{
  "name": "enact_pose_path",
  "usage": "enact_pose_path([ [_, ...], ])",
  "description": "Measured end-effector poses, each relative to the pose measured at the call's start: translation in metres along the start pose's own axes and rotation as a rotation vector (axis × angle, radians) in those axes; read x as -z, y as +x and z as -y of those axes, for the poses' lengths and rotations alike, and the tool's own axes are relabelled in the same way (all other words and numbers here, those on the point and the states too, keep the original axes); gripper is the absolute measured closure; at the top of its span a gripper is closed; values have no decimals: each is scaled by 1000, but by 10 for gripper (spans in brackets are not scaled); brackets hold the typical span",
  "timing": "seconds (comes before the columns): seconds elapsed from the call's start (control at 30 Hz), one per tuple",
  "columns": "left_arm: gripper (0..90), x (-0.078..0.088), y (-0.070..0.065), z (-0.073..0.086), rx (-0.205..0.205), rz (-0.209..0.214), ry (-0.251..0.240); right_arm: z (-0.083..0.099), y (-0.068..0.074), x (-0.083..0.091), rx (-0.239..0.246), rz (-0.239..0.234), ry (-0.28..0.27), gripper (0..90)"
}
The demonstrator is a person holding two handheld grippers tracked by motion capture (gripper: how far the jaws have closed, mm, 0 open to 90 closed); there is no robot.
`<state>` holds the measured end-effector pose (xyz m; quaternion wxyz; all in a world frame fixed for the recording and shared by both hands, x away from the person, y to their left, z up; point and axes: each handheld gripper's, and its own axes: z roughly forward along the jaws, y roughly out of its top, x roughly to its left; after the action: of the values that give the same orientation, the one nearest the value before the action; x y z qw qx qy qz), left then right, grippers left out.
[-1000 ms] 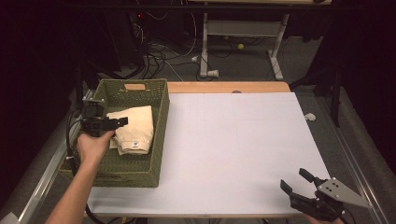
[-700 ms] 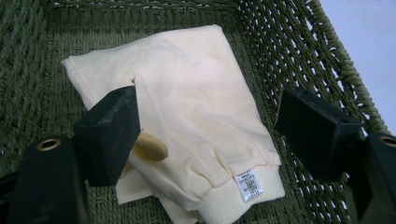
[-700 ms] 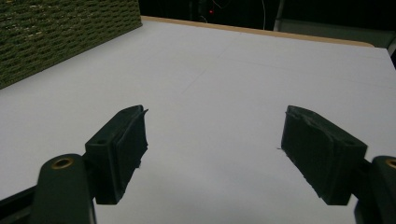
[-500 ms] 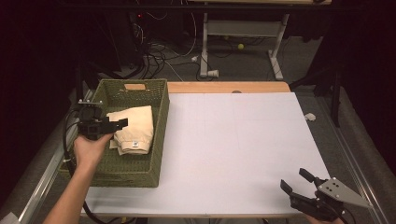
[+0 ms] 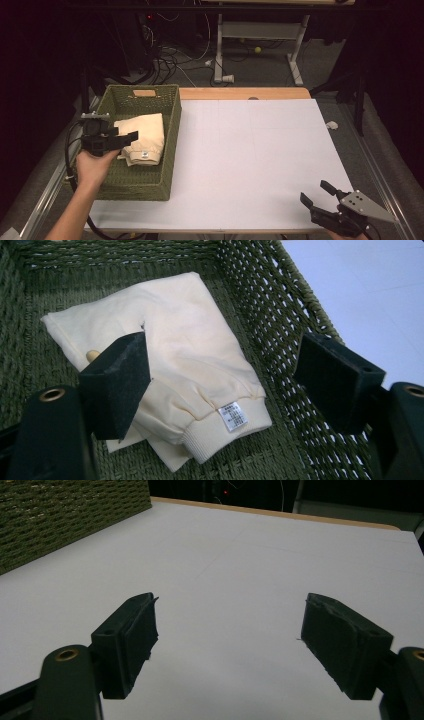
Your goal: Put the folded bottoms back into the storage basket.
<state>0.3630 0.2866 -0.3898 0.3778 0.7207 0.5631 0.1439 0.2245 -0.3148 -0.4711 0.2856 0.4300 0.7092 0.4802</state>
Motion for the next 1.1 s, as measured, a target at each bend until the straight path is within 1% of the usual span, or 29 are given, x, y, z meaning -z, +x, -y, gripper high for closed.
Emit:
enact_pose_path([
  [0.1, 214, 3, -4, 2, -16, 2, -6, 0, 0, 0, 1, 1, -1, 231],
  [0.3, 214, 8, -10, 7, -34, 20, -25, 0, 0, 0, 1, 1, -1, 231],
  [0.4, 213, 11, -13, 10, -50, 25, -24, 0, 0, 0, 1, 1, -1, 231],
  [0.53, 213, 12, -16, 12, -61, 35, -26, 0, 0, 0, 1, 1, 0, 231],
  [0.7, 213, 17, -21, 17, -72, 56, -42, 0, 0, 0, 1, 2, -1, 231],
  [0.87, 213, 21, -26, 21, -86, 63, -44, 0, 0, 0, 2, 1, 0, 231],
  [0.97, 214, 23, -28, 23, -96, 63, -49, 0, 0, 0, 2, 1, 0, 231],
  [1.03, 214, 23, -30, 25, -107, 62, -44, 0, 0, 0, 2, 0, 1, 231],
  [1.1, 213, 23, -31, 26, -109, 60, -44, 0, 0, 0, 2, -1, 0, 231],
])
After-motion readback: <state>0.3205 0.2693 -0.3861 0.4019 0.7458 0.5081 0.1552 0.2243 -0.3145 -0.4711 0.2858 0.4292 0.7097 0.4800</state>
